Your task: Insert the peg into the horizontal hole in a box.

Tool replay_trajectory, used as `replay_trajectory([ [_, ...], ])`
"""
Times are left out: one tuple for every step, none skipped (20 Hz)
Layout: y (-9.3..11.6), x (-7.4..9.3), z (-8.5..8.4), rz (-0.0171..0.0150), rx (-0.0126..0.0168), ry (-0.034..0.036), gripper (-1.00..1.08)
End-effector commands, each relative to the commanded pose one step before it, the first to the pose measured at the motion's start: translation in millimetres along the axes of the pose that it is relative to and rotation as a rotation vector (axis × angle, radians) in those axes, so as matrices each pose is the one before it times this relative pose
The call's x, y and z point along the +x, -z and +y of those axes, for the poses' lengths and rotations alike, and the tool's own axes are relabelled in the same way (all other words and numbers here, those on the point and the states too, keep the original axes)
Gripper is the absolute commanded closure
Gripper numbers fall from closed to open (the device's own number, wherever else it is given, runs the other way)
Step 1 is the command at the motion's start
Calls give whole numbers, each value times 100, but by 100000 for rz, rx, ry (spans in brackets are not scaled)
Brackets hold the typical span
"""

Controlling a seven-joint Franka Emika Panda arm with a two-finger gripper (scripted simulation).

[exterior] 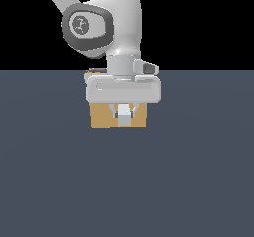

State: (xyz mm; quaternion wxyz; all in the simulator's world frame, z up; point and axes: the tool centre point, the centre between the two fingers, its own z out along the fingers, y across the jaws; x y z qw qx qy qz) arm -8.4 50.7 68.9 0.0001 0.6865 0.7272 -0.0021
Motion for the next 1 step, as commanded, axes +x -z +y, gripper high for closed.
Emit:
replay_trajectory([
  [124, 805, 207, 292, -385, 671, 108],
])
